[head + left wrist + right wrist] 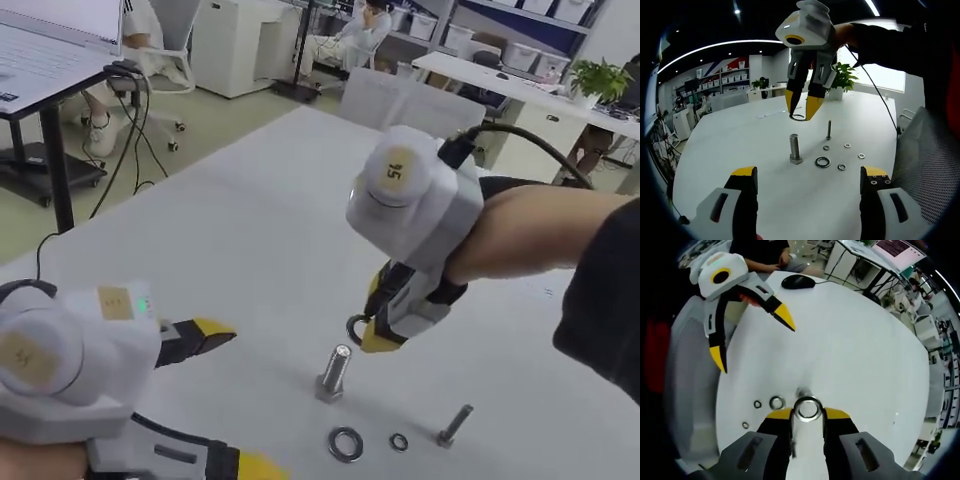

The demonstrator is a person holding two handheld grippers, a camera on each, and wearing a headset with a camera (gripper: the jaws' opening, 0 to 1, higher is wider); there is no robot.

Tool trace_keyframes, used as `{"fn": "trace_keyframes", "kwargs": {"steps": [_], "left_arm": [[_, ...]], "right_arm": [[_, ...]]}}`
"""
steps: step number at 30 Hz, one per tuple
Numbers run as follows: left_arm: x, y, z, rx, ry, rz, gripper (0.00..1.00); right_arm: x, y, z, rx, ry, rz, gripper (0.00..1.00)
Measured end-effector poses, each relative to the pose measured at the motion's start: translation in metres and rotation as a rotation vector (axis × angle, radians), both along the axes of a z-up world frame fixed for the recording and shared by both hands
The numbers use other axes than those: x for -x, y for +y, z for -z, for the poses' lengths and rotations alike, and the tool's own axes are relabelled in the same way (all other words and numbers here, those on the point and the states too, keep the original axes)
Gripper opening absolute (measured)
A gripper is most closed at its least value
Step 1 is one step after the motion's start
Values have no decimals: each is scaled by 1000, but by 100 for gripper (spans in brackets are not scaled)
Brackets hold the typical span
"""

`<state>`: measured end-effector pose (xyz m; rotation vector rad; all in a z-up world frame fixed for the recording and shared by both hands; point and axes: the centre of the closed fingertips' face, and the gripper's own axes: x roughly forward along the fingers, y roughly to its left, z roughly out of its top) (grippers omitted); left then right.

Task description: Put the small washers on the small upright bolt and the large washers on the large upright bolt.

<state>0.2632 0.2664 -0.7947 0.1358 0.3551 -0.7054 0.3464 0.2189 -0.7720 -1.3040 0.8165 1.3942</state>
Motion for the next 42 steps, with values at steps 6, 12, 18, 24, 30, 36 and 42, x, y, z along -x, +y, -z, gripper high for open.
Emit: {"fn": "trace_keyframes", "kwargs": {"steps": [6, 12, 18, 24, 30, 36, 42], "left_arm": [[-2, 2, 1, -13, -11, 0, 83], [-4, 5, 1, -17, -21, -3, 83], [-6, 6, 1, -22, -35, -2, 83], [-7, 6, 2, -29, -42, 3, 83], [-9, 6, 1, -34, -49, 6, 82], [-10, 6, 2, -45, -56, 12, 81], [-9, 5, 2, -47, -51, 16, 81]], "right_arm": [[-1, 5, 8, 21, 18, -14, 24], [-1, 8, 18, 46, 34, -25, 24], [0, 6, 24, 67, 44, -28, 24], [0, 8, 28, 74, 51, -31, 24], [-1, 7, 32, 85, 55, -32, 24], [-2, 5, 34, 92, 58, -32, 24], [-2, 6, 38, 94, 65, -29, 24]]}}
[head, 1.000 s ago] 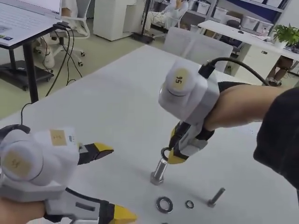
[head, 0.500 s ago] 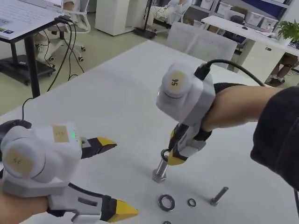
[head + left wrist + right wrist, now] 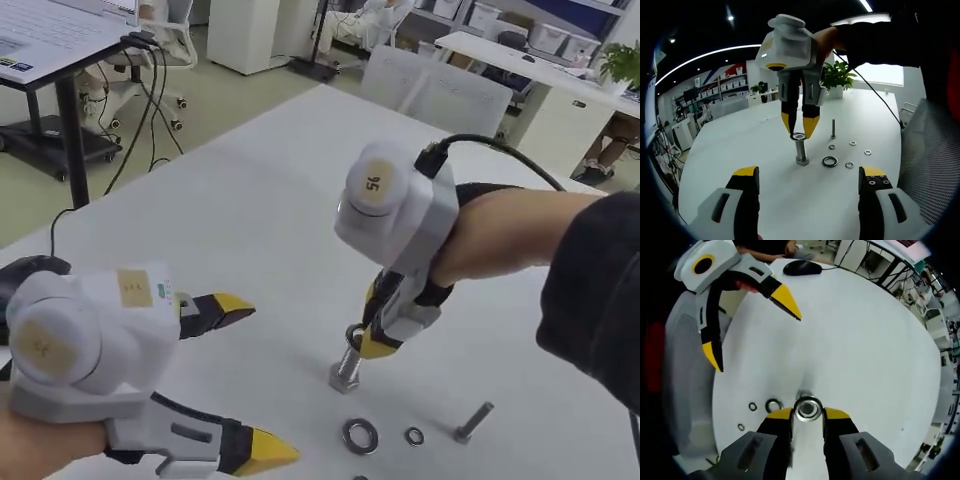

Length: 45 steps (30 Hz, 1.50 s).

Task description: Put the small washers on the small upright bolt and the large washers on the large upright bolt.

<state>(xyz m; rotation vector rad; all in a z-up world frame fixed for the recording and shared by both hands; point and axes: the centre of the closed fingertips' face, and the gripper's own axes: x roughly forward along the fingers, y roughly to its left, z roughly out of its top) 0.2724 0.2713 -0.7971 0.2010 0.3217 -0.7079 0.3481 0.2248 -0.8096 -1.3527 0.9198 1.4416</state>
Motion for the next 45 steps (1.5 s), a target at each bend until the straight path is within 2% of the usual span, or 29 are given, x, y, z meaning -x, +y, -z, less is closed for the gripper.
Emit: {"fn": "trace_keyframes", "kwargs": {"steps": [14, 34, 45], "left_arm": [[2, 0, 2, -7, 13, 3, 79], [1, -1, 3, -19, 16, 5, 79], [2, -1, 3, -24, 19, 8, 78]], "right_arm": [[0, 1, 15, 8, 24, 8, 24], [1, 0, 46, 5, 53, 36, 24], [3, -1, 54, -5, 59, 43, 24]]}}
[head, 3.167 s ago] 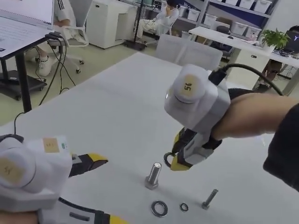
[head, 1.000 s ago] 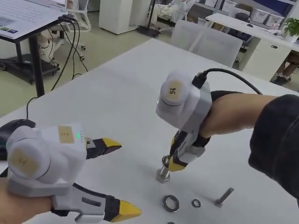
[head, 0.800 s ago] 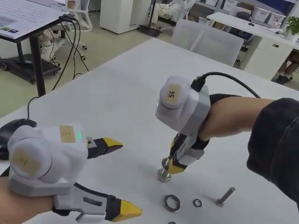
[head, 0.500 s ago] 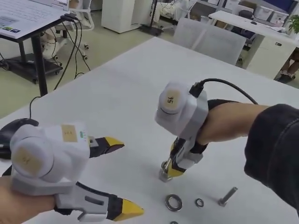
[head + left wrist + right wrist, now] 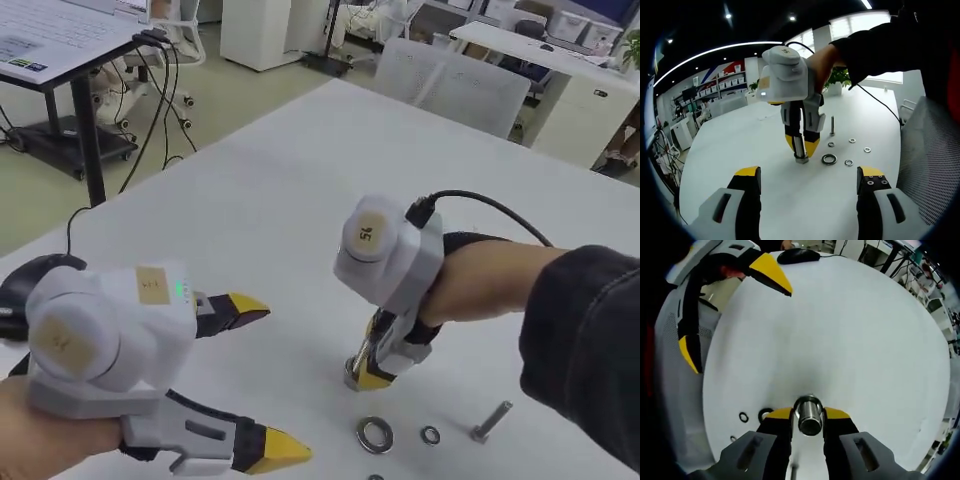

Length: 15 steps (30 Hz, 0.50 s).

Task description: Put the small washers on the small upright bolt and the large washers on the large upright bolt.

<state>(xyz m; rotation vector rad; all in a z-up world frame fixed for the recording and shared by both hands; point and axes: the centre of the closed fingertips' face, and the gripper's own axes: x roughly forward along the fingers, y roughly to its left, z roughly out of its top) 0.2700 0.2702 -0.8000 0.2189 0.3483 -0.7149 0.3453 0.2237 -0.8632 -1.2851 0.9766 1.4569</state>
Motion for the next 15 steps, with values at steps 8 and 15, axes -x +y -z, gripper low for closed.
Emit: {"fn": "trace_keyframes", "kwargs": {"steps": [8, 15], "left_arm": [[1, -1, 0, -3, 4, 5, 78], [1, -1, 0, -5, 6, 9, 77]], "right_arm": [[-1, 1, 0, -12, 2, 7, 24], [-1, 1, -4, -29, -4, 14, 28]]}}
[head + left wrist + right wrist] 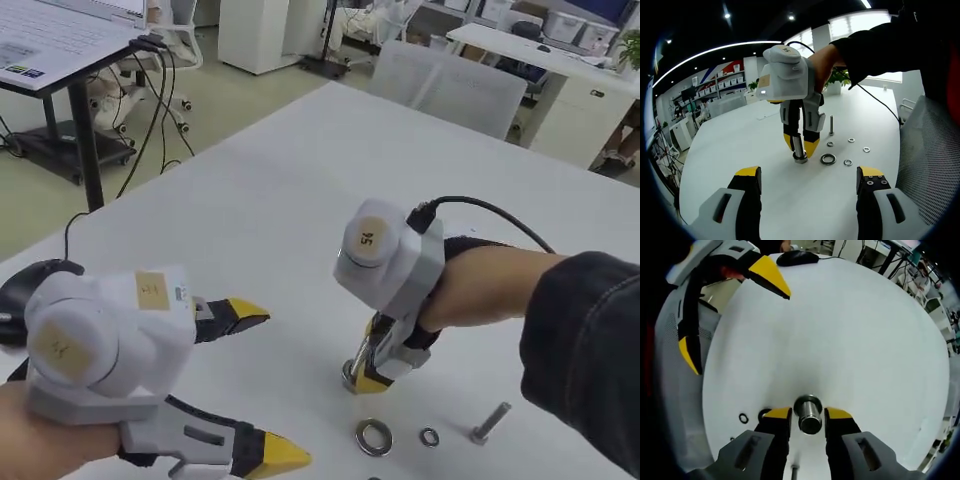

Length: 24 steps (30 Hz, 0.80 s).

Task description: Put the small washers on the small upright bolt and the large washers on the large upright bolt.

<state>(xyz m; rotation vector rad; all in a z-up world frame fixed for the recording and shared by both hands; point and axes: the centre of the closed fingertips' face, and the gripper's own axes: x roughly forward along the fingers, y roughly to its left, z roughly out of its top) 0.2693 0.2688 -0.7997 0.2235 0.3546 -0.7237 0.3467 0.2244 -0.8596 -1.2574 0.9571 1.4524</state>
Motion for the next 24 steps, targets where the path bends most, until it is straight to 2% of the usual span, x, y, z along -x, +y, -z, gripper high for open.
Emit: {"fn": "trace_keyframes", "kwargs": {"steps": [12, 18, 24], "left_arm": [[-2, -2, -2, -15, -4, 12, 77], [-2, -3, -3, -19, -5, 15, 77], [-3, -3, -6, -23, -13, 18, 77]], "right_arm": [[-5, -14, -12, -34, -13, 41, 28], [0, -20, -19, -72, -9, 67, 28], [11, -30, -18, -83, -3, 87, 28]]}}
